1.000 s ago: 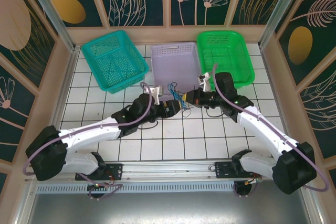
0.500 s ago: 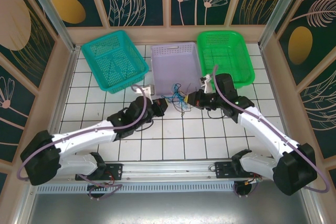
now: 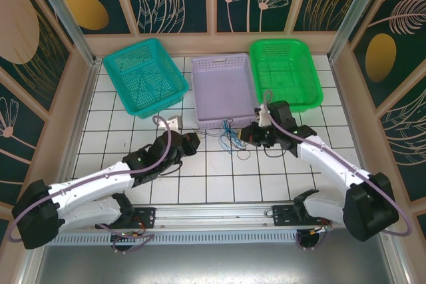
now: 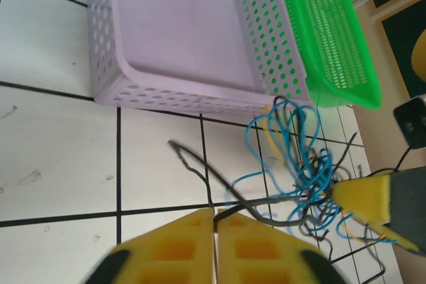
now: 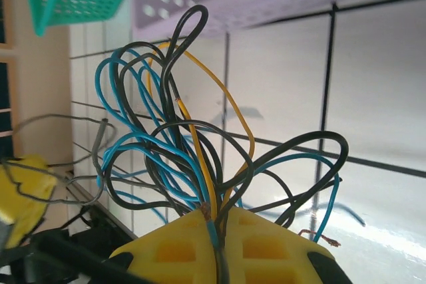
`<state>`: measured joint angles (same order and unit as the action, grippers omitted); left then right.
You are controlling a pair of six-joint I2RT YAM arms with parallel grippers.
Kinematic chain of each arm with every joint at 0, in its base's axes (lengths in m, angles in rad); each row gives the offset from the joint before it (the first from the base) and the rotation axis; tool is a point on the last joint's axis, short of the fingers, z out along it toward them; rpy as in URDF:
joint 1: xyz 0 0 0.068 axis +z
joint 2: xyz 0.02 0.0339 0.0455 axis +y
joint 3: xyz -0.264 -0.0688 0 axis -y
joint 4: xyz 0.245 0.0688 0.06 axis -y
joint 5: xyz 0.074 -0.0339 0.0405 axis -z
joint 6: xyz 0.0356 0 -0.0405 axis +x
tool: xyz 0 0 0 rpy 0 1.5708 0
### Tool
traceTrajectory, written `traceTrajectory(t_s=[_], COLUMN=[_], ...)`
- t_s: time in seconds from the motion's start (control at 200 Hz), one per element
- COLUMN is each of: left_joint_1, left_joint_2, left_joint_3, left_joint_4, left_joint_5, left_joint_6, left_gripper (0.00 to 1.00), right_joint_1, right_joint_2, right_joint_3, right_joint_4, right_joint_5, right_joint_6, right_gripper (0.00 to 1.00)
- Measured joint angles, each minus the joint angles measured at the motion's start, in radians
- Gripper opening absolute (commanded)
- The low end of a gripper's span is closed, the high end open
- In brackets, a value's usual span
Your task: Untangle the cables
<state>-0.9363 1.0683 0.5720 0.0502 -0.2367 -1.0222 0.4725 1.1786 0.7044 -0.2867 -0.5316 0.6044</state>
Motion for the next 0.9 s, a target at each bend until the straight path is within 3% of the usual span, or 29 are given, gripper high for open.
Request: traceTrajectory(t_s=[0.04, 0.235, 0.586, 0.741, 0.901], left_joint_1=[0.0, 0.0, 0.0, 0.0, 0.0], left_joint_2=[0.027, 0.196, 0.191, 0.187, 0.179], left_joint_3=[0.0, 0.031, 0.081, 0.081, 0.079], left_joint_4=[0.006, 0.006, 0.003, -0.007, -0.021], left_joint_5=[0.011, 0.059, 0.063, 0.057, 0.042], left_joint_6=[-0.002, -0.024, -0.039, -0.05, -0.072], left_gripper=[0.5, 0.5, 0.52, 0.53, 0.58], right_joint_1=[0.001, 0.002, -0.039, -0.046, -0.024], right_joint_2=[0.015, 0.161, 0.489, 0.552, 0.507], right_joint_3=[-0.013, -0.014, 0.198, 0.302, 0.239], right_joint_4=[0.006, 0.067, 0.185, 0.217, 0.237], right_joint_5=[0.005, 0.024, 0.114, 0.12, 0.124], right_joint_6=[0.0, -0.003, 0.004, 0.005, 0.008], right_gripper=[0.0, 0.0, 0.0, 0.0, 0.0])
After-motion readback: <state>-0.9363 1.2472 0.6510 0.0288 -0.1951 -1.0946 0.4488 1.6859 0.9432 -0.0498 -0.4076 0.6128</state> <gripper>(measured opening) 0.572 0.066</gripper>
